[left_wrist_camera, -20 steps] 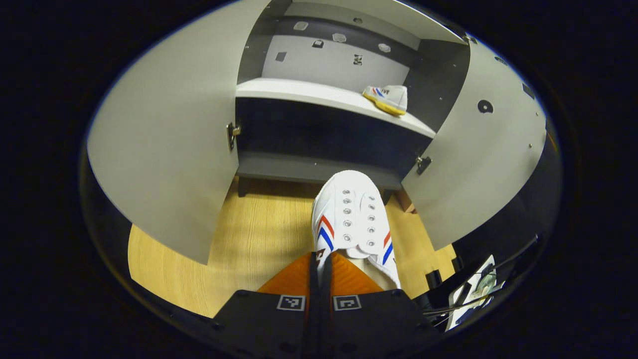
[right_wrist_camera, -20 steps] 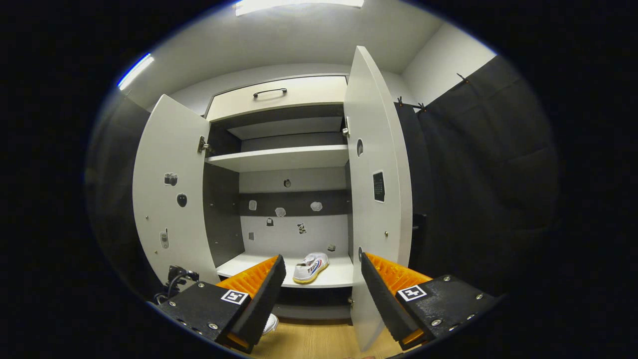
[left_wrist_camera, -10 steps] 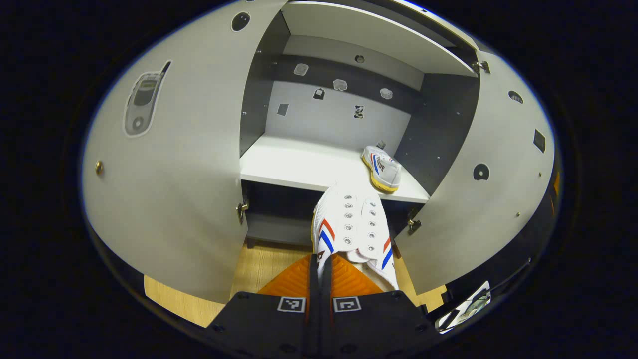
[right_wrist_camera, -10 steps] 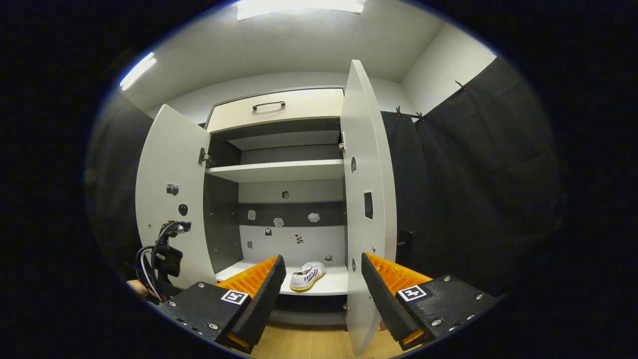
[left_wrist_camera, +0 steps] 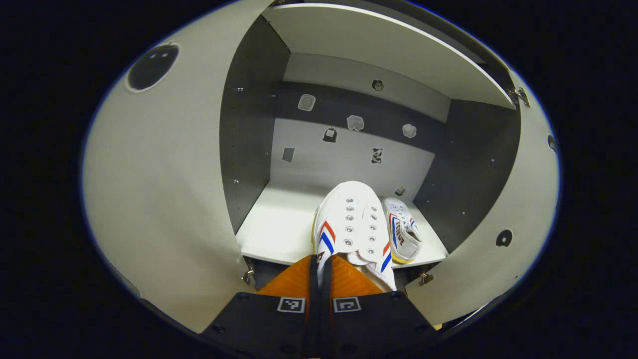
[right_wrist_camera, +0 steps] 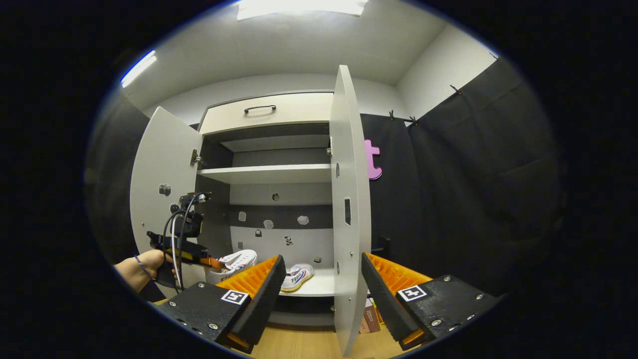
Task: Grab one shoe with the right hand and put it into the shoe cabinet, grab the other shoe with the left hand and put it into the shoe cabinet; then close the right door with the right hand and the left door with the left hand.
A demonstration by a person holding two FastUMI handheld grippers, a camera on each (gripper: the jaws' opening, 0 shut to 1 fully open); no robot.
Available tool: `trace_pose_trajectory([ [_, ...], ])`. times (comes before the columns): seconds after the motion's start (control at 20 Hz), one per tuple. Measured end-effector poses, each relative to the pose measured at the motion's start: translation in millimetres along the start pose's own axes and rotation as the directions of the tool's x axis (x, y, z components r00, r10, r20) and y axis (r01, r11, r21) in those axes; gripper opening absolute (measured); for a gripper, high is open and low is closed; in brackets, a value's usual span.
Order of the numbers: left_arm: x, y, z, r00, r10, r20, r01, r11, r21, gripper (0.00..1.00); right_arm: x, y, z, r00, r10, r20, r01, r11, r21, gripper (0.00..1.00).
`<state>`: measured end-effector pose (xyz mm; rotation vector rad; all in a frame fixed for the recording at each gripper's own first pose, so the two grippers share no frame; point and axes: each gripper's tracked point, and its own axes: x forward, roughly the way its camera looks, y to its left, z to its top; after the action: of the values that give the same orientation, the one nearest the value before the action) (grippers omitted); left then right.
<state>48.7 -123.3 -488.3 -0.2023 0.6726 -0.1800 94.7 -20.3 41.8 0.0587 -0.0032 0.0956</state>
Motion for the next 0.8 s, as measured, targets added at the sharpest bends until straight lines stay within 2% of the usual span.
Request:
trace_pose_trajectory([
  [0.2, -0.5, 0.6, 1.0, 1.0, 0.007, -0.018, -0.007, 1.0, 0.004, 0.06, -0.5, -14.6, -3.1, 0.999, -0.043, -0.007, 0.043, 0.999, -0.015, 0.93],
  [0.35, 4.3, 0.7, -1.3, 0.999, -0.004, -0.053, 0.002, 0.999, -0.034, 0.06, -0.9, -19.2, -7.4, 0.998, -0.056, -0.022, 0.056, 0.998, -0.015, 0.93],
  [0.5, 6.2, 3.4, 0.1, 0.997, 0.011, -0.077, -0.012, 1.0, -0.01, 0.06, -3.2, -27.1, -11.7, 0.997, -0.075, -0.033, 0.075, 0.997, -0.017, 0.93],
  [0.7, 14.4, -2.5, -18.6, 0.992, -0.028, -0.126, 0.019, 0.997, -0.07, 0.06, -8.3, -36.0, -19.5, 0.994, -0.096, -0.054, 0.096, 0.995, 0.008, 0.93],
  [0.8, 20.9, -4.0, -25.8, 0.989, -0.028, -0.144, 0.021, 0.999, -0.048, 0.07, -8.8, -41.0, -20.2, 0.993, -0.106, -0.058, 0.106, 0.994, -0.001, 0.93],
])
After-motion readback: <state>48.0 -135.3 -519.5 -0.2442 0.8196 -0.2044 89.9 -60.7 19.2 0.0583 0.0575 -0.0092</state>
